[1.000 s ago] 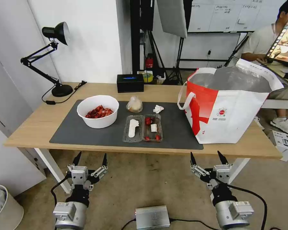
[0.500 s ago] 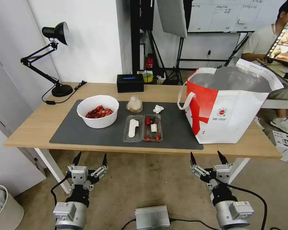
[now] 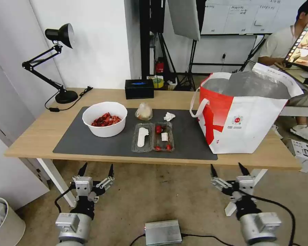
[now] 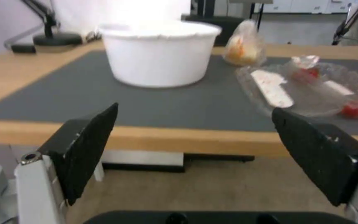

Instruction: Pick up the trash from the table and place it into the takeout bag.

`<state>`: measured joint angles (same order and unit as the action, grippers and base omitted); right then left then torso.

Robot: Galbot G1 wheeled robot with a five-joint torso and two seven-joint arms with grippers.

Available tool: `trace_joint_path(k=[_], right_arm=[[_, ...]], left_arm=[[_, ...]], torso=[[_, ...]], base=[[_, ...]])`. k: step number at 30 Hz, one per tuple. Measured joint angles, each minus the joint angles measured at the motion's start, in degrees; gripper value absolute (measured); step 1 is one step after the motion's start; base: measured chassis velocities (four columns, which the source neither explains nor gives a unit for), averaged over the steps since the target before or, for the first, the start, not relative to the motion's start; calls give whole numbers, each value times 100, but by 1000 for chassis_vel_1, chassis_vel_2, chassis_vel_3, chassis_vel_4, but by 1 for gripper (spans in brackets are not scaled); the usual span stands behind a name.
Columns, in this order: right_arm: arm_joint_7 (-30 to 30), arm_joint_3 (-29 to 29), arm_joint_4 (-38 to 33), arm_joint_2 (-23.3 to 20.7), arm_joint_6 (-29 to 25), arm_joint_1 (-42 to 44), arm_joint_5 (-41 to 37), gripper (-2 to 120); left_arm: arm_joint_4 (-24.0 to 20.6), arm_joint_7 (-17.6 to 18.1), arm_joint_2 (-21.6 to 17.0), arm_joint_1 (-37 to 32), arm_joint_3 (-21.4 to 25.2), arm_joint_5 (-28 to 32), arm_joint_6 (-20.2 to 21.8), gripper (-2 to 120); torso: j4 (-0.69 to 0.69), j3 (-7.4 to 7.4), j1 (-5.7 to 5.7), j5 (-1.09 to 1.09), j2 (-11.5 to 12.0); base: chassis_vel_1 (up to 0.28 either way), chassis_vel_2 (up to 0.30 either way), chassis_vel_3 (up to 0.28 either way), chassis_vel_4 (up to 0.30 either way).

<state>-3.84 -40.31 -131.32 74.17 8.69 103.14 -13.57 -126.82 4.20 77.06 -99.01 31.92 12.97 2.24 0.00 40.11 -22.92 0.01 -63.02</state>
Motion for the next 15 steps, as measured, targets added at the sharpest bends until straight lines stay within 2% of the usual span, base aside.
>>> trace_joint_path(k=[1,4,5,7,9,11,15], right_arm=[[0,0,0,0,0,0,0,100],[-196,-439,27,-577,424,0,-660,100],[-196,-439,27,-577,424,0,-660,100],[-147,-507,81,-654,332,18,-890,100],[-138,-511,84,-657,310,20,-913,100],[-123,-511,84,-655,269,20,-935,100],[-118,-504,83,-644,235,31,-932,100]], left_arm=[[0,0,0,0,0,0,0,100],[264,229,-468,224,25,687,117,100],[264,229,-468,224,25,687,117,100],[435,383,-773,367,47,1127,197,100],[457,390,-816,389,48,1223,189,100],[462,226,-840,395,17,1505,-21,100],[366,131,-851,384,14,1622,-105,100]], torso=[[0,0,0,0,0],[1,0,0,-3,0],[1,0,0,-3,0],[-2,0,0,3,0],[-2,0,0,1,0],[0,0,0,-1,0],[-1,0,0,0,0]], base=[[0,0,0,0],[0,0,0,0],[0,0,0,0],[0,0,0,0],[0,0,0,0],[0,0,0,0],[0,0,0,0]])
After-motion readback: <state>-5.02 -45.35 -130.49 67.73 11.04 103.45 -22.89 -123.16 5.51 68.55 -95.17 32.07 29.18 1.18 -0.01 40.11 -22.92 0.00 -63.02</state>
